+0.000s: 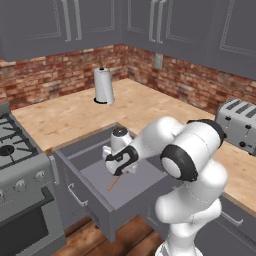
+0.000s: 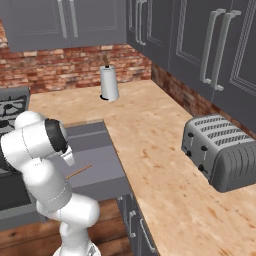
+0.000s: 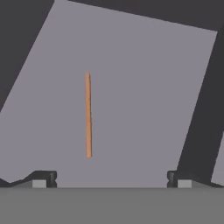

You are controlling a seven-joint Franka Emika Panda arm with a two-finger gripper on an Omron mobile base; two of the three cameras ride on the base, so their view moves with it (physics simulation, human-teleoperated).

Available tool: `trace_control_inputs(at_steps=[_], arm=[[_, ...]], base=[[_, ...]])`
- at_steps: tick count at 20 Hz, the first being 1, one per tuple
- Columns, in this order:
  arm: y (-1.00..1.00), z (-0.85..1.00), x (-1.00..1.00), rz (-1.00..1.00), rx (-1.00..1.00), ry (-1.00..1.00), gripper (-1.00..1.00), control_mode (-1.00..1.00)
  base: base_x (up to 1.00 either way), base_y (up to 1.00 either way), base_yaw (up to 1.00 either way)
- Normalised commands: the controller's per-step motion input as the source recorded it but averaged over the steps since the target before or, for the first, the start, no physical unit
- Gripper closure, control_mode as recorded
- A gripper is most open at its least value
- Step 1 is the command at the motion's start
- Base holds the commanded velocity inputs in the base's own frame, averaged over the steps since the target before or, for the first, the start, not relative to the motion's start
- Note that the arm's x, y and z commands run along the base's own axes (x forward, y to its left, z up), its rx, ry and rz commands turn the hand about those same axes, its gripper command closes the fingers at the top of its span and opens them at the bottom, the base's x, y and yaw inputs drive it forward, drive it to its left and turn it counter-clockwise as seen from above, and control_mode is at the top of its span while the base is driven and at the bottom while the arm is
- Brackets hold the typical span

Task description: Take a straw from the drawer in front and place it inside the glass cup on the dining counter.

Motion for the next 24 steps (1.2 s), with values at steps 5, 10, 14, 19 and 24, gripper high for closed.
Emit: trace_control_inputs(at_steps=[5,10,14,19,24], arm=[[0.00,-0.27,0.21,-0.08,0.00,0.00,-1.00,-1.00],[0.00,-0.29,0.17,-0.07,0.00,0.00,-1.00,-1.00],[0.00,-0.30,0.21,-0.07,0.00,0.00,-1.00,-1.00],[0.00,-0.26,0.27,-0.06,0.00,0.00,-1.00,-1.00],[0.00,-0.28,0.32,-0.05,0.00,0.00,-1.00,-1.00]], base=[[0.00,0.00,0.00],[0.00,0.00,0.00],[0.00,0.00,0.00],[0.00,0.00,0.00],[0.00,0.00,0.00]])
